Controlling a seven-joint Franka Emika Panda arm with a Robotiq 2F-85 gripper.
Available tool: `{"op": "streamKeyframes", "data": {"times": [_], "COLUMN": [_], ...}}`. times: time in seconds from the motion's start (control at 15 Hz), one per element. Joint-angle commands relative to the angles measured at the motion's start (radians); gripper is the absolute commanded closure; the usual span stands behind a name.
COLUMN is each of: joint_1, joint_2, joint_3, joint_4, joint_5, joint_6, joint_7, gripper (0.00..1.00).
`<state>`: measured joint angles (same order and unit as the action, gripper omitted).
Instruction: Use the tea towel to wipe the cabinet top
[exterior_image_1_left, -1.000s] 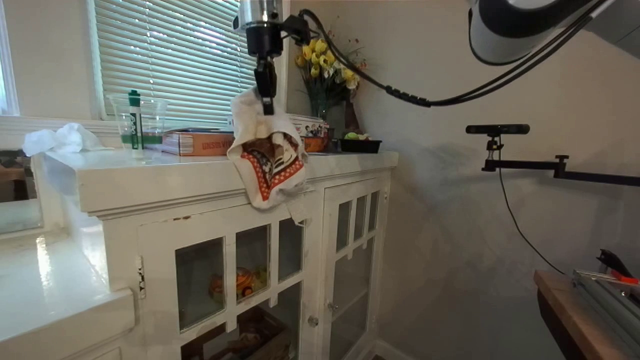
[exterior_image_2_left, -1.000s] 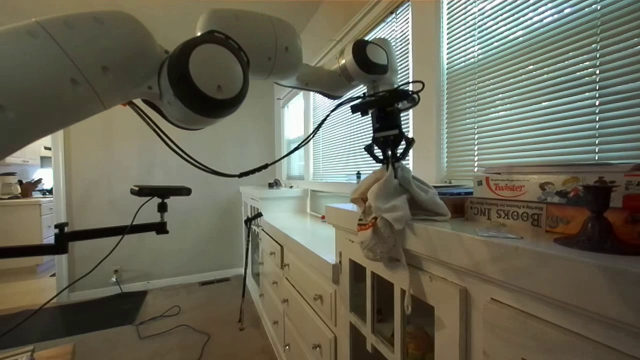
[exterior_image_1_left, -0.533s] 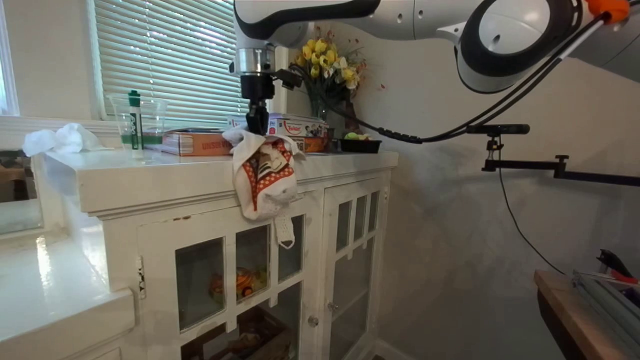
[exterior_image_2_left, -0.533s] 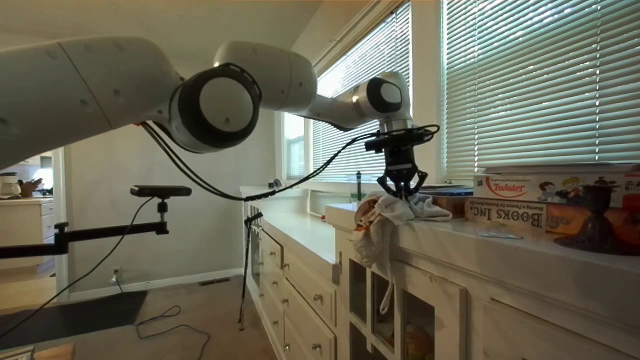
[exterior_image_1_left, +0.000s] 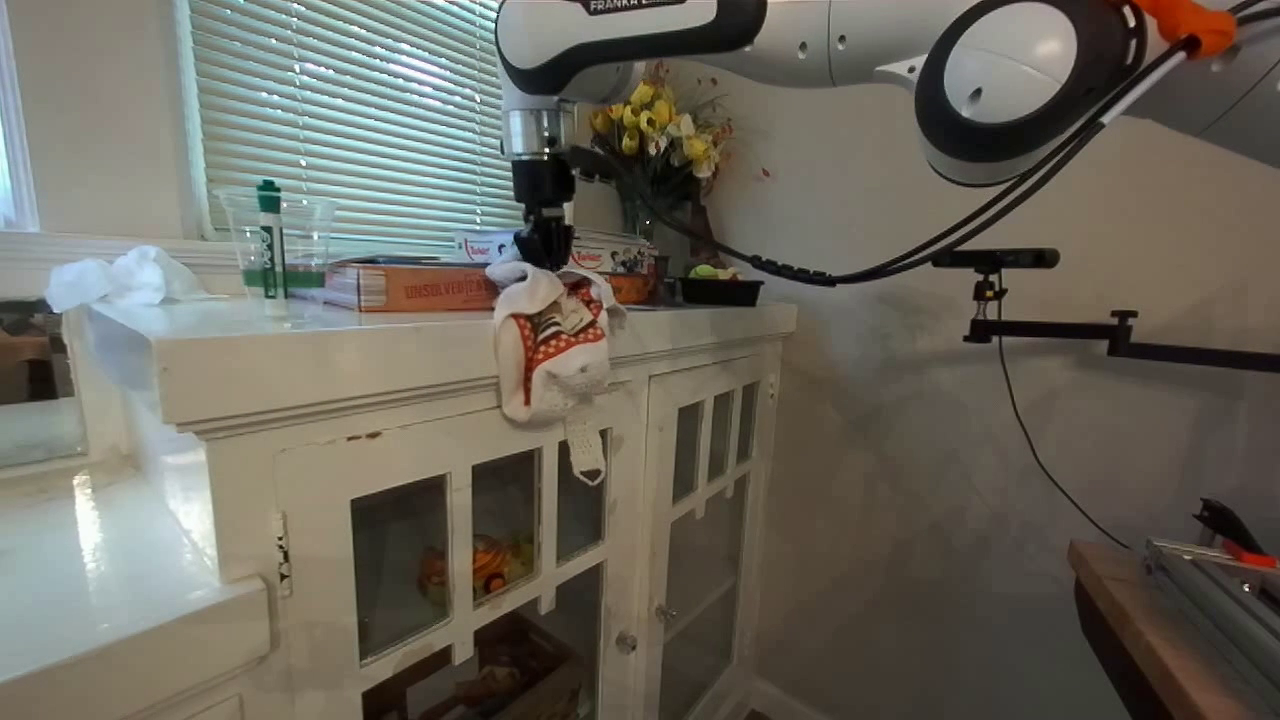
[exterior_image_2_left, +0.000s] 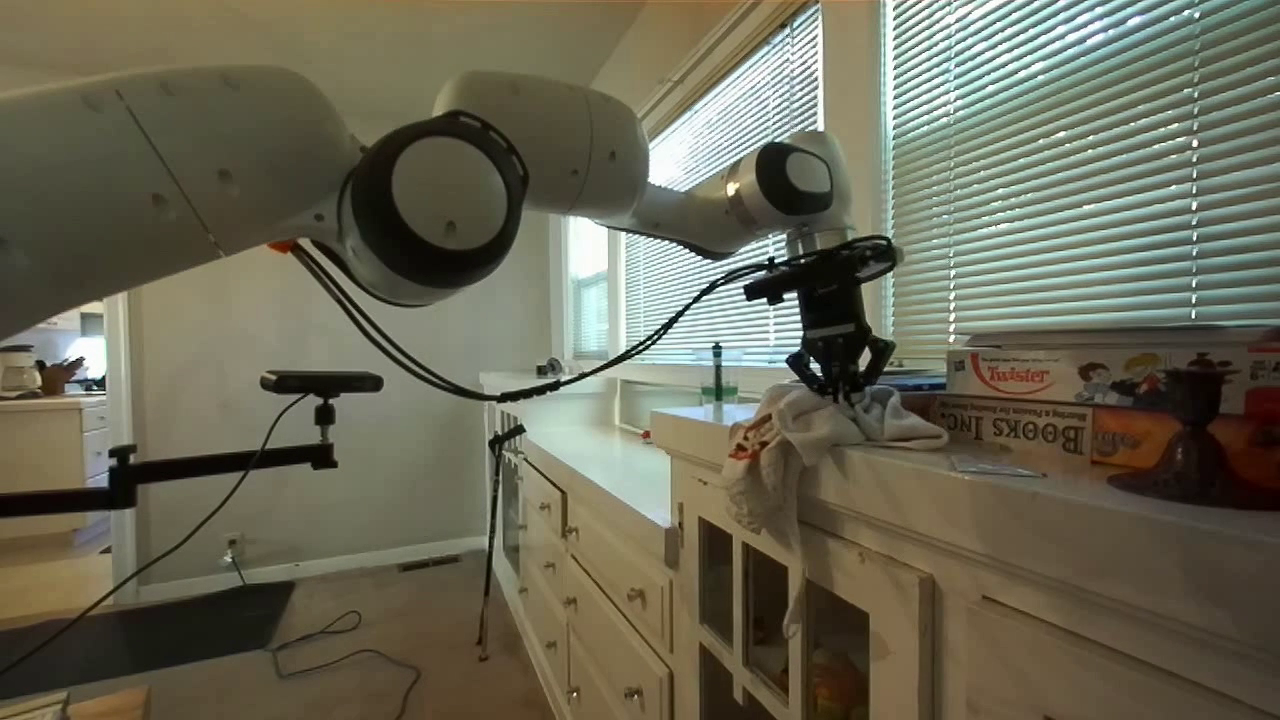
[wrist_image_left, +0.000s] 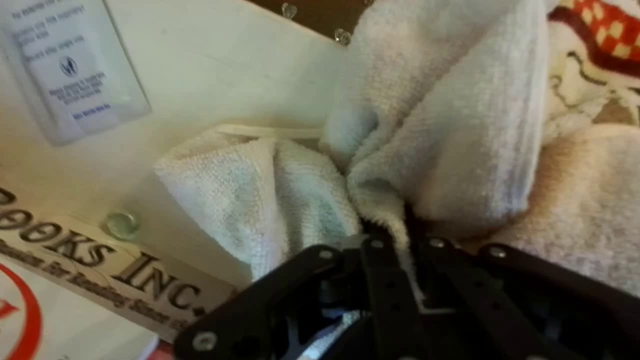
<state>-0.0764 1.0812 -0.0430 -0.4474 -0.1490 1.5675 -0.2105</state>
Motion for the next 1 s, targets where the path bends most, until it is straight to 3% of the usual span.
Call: {"op": "streamKeyframes", "data": {"times": [0.0, 0.33, 0.6, 0.93], "joint_1": [-0.037, -0.097, -0.125, -0.044], "joint_2": [-0.012, -0.016, 0.004, 0.007], "joint_3": [-0.048, -0.097, -0.079, -0.044], "joint_4": [-0.026, -0.023, -0.011, -0.011], "joint_5": [0.008, 0.005, 0.004, -0.001], "joint_6": [-0.030, -0.067, 0.006, 0.082], "joint_7": [0.133, 0.268, 0.128, -0.037], "gripper": [0.98, 0.98, 0.98, 0.98]}}
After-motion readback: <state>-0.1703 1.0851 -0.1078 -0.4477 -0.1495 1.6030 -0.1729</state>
